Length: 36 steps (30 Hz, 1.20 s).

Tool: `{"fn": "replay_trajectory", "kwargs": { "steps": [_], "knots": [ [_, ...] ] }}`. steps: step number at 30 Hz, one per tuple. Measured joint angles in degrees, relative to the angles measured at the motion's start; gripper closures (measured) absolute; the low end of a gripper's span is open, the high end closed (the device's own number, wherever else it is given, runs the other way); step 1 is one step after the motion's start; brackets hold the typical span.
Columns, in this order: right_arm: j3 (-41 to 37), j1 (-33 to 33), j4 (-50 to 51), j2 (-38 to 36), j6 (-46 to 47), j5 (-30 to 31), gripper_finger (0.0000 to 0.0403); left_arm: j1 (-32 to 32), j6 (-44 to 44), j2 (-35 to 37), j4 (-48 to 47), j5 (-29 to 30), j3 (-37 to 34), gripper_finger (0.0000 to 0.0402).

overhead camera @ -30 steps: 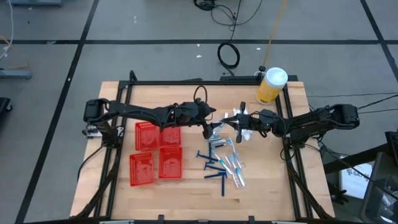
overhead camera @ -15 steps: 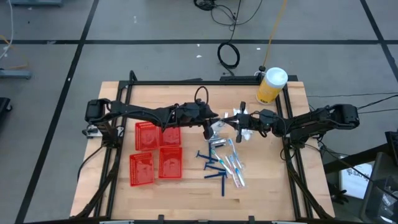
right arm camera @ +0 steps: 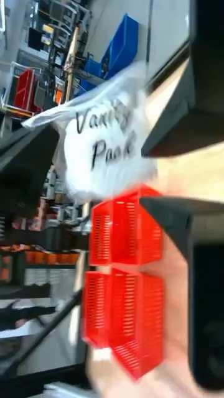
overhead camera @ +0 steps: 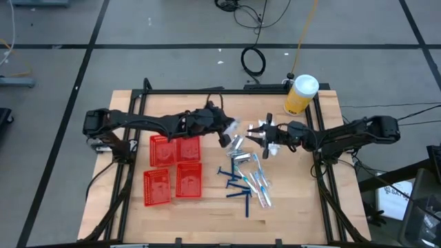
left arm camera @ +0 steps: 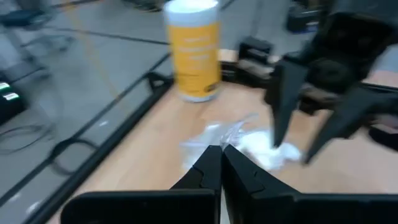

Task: Pick & Place Travel size toiletries
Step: Put the transparent cotton pack into the top left red basket

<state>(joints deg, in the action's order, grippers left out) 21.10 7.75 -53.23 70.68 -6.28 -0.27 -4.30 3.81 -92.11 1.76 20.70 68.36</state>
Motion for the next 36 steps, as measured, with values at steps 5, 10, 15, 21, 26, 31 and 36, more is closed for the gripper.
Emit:
{"fn": "replay_trajectory", "kwargs": {
  "steps": [5, 10, 15, 21, 26, 31, 36],
  "knots": [
    [0.0, 0.0, 2.31, -2.27, 3.72, 0.0, 0.0199, 1.03, 4.05, 3.87, -9.38, 5.51, -0.39, 0.0401],
    [-0.04, 0.0, 7.48, -5.48, 2.34, 0.08, 0.0157, 4.0, 10.35, 9.37, -15.55, 12.13, -5.32, 0.0401],
    [-0.02, 0.0, 11.0, -8.71, 2.58, 0.13, 0.015, 8.15, 21.6, 17.74, -21.45, 20.06, -13.01, 0.0402],
    [-0.02, 0.02, 14.2, -10.35, 2.58, 0.17, 0.0149, 14.97, 40.54, 27.51, -35.79, 25.3, -19.68, 0.0401],
    [-0.02, 0.02, 14.68, -10.38, 2.58, 0.17, 0.0149, 22.1, 62.75, 32.53, -52.69, 24.62, -21.85, 0.0401],
    [-0.02, 0.01, 14.29, -10.38, 2.6, 0.17, 0.0149, 27.29, 82.5, 32.56, -65.64, 22.02, -22.56, 0.0401],
    [-0.02, 0.02, 14.25, -10.38, 2.6, 0.17, 0.0149, 28.35, 90.57, 32.13, -69.4, 16.83, -22.56, 0.0402]
  ]
}}
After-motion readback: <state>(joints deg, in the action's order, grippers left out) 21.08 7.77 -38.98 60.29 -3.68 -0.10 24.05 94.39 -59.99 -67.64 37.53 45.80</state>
